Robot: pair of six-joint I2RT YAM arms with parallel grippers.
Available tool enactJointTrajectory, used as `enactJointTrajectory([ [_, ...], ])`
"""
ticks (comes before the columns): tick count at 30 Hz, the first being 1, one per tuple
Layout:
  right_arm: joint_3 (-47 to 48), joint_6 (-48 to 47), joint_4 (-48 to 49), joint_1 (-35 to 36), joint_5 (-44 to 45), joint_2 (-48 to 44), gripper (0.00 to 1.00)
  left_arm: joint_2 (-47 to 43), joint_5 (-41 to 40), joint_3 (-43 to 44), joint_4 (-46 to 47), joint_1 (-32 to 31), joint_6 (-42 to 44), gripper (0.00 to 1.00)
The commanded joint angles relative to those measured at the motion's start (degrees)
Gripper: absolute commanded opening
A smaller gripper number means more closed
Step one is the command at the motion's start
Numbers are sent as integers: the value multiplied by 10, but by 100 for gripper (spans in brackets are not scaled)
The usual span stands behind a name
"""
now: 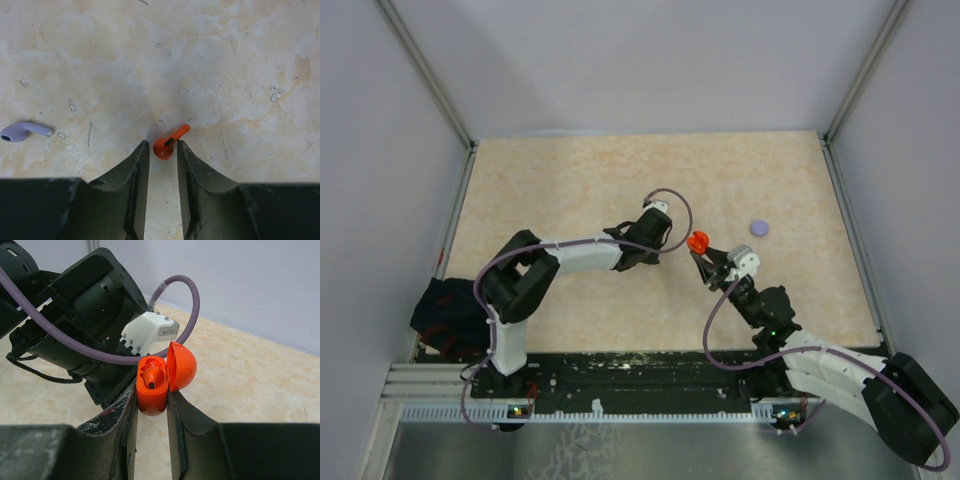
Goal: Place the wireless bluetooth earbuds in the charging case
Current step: Pick up the earbud from the center of the board.
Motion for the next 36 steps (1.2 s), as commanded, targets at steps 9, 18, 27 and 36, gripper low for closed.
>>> enactJointTrajectory([
  [9,2,-4,41,-2,-5,-3,0,18,12,18,-26,4,0,26],
  [18,6,-10,34,-1,-16,0,0,-32,14,-2,-34,5,55,17],
  [27,10,-14,33,-2,-48,4,0,-143,19,-57,-35,4,187,10],
  [36,15,-12,29,-1,-75,12,0,-260,37,-78,-64,2,319,10],
])
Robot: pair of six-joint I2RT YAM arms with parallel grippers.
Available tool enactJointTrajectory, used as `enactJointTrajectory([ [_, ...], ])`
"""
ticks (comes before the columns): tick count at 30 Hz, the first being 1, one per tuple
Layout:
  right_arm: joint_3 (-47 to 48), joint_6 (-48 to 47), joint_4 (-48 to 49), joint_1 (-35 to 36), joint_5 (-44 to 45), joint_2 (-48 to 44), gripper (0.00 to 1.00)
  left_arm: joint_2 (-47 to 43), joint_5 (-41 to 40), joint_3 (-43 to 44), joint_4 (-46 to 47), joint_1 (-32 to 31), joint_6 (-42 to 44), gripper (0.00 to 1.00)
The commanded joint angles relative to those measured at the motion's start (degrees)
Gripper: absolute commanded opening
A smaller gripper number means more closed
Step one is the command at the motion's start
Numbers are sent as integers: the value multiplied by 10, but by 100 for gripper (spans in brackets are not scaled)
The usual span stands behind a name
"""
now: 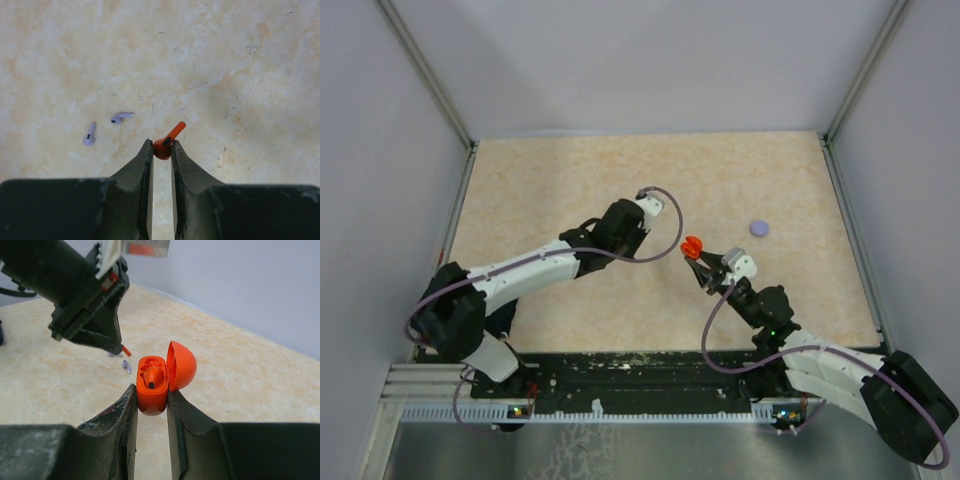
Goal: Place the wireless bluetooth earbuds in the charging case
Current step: Pick up the earbud from the center of the board, then place the earbud in the charging case.
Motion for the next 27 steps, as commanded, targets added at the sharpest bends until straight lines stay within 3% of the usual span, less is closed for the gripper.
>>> enactJointTrajectory([
  [1,16,-2,30,-2,-32,7,0,-65,19,-10,-24,-1,106,10],
  [7,21,-1,30,-1,-63,14,0,-152,72,-24,-29,-14,218,9],
  [11,23,-1,34,-1,-85,18,0,-188,131,-34,-27,-19,280,3],
  [27,24,2,69,-2,-152,47,0,-217,197,-27,-60,-92,527,0],
])
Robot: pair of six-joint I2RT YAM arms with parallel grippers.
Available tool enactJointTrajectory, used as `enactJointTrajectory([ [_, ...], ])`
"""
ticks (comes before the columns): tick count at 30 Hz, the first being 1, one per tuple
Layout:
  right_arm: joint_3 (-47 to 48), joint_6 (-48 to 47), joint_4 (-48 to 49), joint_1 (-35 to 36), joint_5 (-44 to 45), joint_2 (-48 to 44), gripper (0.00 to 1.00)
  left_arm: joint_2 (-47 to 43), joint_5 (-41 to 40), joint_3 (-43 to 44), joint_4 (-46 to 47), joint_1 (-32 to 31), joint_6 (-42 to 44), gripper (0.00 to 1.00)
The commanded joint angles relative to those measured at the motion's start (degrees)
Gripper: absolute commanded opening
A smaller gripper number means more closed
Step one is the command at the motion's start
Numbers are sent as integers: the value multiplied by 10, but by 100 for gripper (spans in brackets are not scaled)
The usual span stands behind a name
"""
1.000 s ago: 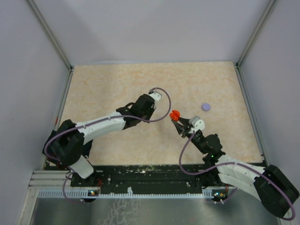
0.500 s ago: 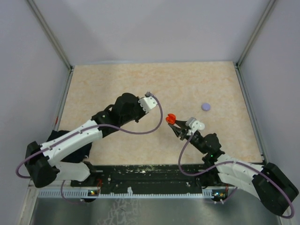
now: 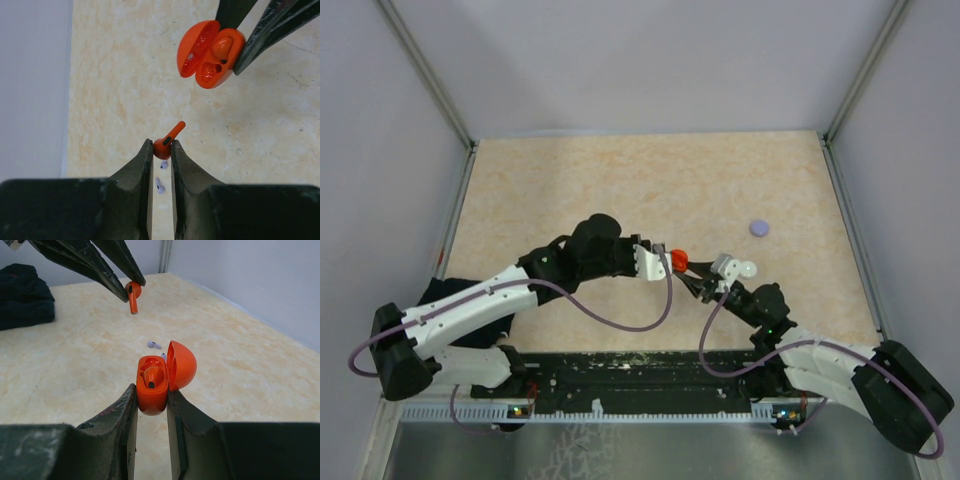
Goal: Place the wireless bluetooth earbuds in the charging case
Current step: Place the earbud in the charging case.
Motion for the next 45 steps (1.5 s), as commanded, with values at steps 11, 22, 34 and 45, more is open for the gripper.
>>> enactJointTrajectory([
  [11,19,5,89,-1,-64,17,0,-4,-100,4,-3,-116,170,0],
  [22,18,6,89,-2,-73,10,0,14,-126,9,8,-133,189,0],
  [34,19,5,84,-2,-78,6,0,33,-123,15,17,-140,201,0],
  [45,20,6,83,-1,-78,5,0,39,-113,20,5,-147,202,0],
])
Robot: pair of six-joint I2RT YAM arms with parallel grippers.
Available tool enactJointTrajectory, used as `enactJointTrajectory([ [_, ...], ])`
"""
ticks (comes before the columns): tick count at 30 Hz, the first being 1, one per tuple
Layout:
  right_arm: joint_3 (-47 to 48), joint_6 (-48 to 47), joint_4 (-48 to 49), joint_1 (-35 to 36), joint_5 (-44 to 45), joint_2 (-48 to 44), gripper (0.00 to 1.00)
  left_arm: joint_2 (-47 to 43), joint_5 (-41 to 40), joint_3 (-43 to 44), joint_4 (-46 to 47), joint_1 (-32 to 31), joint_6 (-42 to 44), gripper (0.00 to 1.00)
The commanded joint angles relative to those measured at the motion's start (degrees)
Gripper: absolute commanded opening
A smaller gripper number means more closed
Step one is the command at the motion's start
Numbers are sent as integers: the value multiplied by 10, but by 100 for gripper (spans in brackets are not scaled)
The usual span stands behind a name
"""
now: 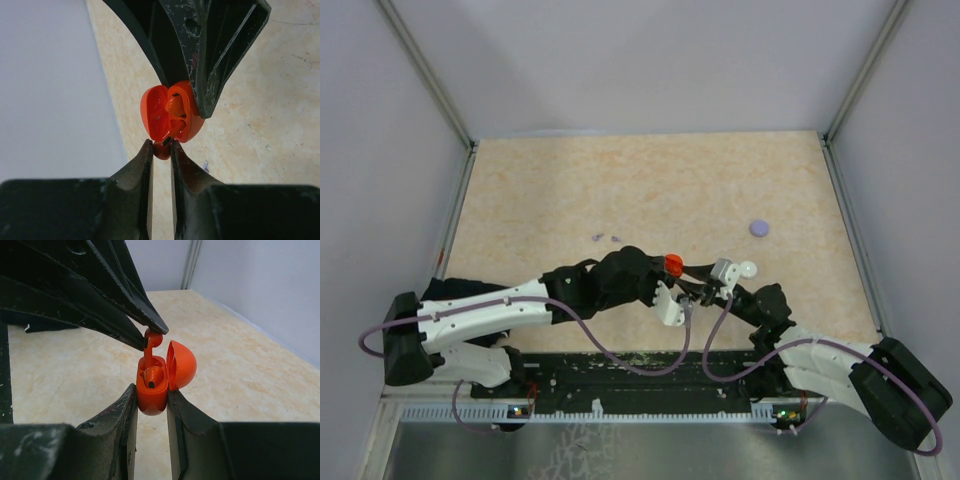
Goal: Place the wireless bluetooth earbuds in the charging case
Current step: Place the earbud in the charging case.
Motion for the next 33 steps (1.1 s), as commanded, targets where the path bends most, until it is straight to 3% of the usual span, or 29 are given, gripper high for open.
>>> enactJointTrajectory([
  [1,19,5,36,-2,-7,-8,0,6,13,19,-4,-8,9,0],
  [11,19,6,34,-1,-4,-11,0,26,22,42,-51,-15,11,2],
  [17,19,6,33,-2,-5,-11,0,40,15,57,-65,-16,-7,12],
  [21,19,6,33,-2,-3,-10,0,52,7,67,-73,-17,-17,23],
  [27,19,6,34,-1,-1,-9,0,52,1,73,-71,-17,-21,49],
  [33,19,6,34,-2,3,-7,0,33,-20,70,-45,-17,-56,63],
])
